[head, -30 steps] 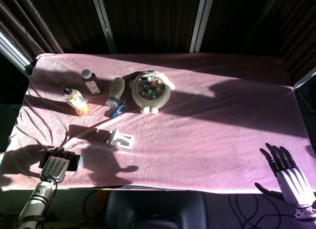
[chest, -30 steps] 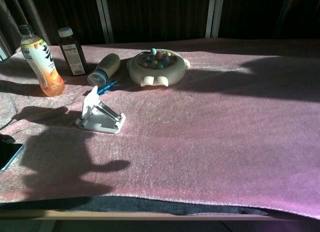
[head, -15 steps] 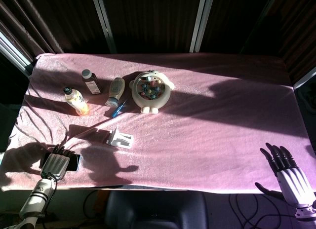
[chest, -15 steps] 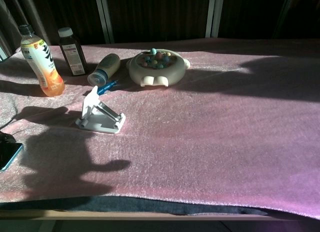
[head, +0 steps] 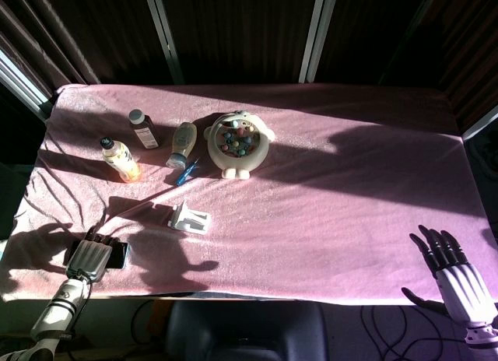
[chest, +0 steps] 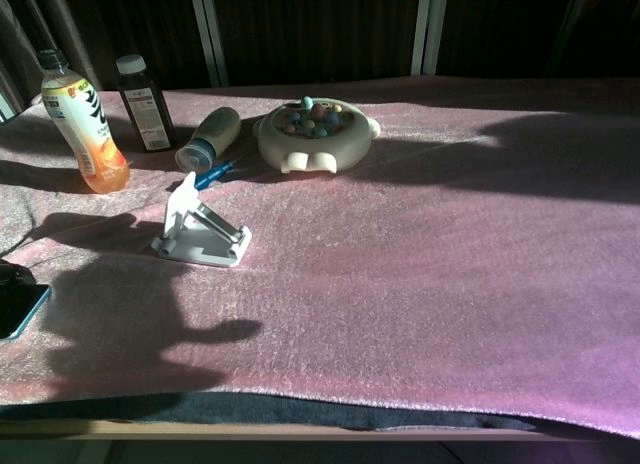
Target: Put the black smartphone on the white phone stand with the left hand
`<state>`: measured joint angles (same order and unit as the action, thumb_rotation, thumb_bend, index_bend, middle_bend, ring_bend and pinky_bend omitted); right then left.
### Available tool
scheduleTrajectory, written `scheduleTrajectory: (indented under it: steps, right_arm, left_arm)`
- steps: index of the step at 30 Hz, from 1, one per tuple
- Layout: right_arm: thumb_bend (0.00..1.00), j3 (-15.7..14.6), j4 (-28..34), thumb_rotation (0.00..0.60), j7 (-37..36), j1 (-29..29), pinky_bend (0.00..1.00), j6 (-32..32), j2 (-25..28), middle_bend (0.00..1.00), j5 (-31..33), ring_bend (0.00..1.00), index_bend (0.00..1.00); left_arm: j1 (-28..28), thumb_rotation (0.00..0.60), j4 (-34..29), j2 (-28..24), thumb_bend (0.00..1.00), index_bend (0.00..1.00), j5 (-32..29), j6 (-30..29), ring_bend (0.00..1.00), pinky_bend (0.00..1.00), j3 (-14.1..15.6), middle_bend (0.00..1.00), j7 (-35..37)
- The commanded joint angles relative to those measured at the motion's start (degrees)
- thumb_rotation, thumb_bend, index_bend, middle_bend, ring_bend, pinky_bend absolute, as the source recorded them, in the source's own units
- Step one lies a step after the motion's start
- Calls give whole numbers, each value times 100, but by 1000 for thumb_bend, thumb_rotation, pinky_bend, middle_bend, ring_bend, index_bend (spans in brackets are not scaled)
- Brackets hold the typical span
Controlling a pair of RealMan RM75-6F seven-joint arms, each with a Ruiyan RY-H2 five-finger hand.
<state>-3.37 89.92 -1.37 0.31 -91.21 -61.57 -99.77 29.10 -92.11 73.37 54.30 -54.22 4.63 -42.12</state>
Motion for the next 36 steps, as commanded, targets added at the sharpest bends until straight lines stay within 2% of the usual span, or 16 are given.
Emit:
scheduleTrajectory:
  steps: [1, 6, 10, 17, 22, 25, 30, 36]
  right_arm:
    - [318, 0, -5, 600, -20, -6, 0, -15, 5, 0, -1, 0, 0]
    - [319, -7, -13, 600, -22, -8, 0, -20, 2, 0, -16, 0, 0]
    - [319, -8, -10, 600, -2, -7, 0, -11, -4, 0, -13, 0, 0]
    - [318, -8, -2, 600, 18, -10, 0, -4, -5, 0, -2, 0, 0]
    - [318, -6, 6, 600, 52, 0, 0, 21, -10, 0, 2, 0, 0]
    - [318, -8, 11, 600, 96, 7, 0, 43, -23, 0, 0, 0, 0]
    - [318, -5, 17, 600, 148, 13, 0, 78, -36, 0, 26, 0, 0]
    - [318, 23, 20, 600, 180, 16, 0, 111, -43, 0, 103, 0, 0]
  left_arm:
    - [-86, 600, 29, -47, 337, 839, 476, -81, 574, 4, -58, 943, 627]
    - [-323, 600, 117, -142, 345, 898, 1496, -357, 641, 50, -203, 995, 2302]
    - [-427, 600, 307, -196, 347, 921, 2113, -507, 659, 63, -233, 1000, 3471]
    - [-594, 600, 588, -182, 347, 929, 2806, -1024, 660, 64, -404, 1000, 5490]
    - [-625, 600, 632, -201, 348, 929, 3029, -1409, 660, 73, -670, 1000, 6869]
    - [-524, 600, 773, -139, 347, 930, 3059, -1445, 659, 78, -858, 1000, 7466]
    - [-132, 600, 1232, 11, 346, 929, 3203, -1247, 653, 84, -1109, 1000, 7870]
    - [346, 600, 2182, 298, 347, 931, 3820, -1210, 640, 76, -1065, 1000, 8916]
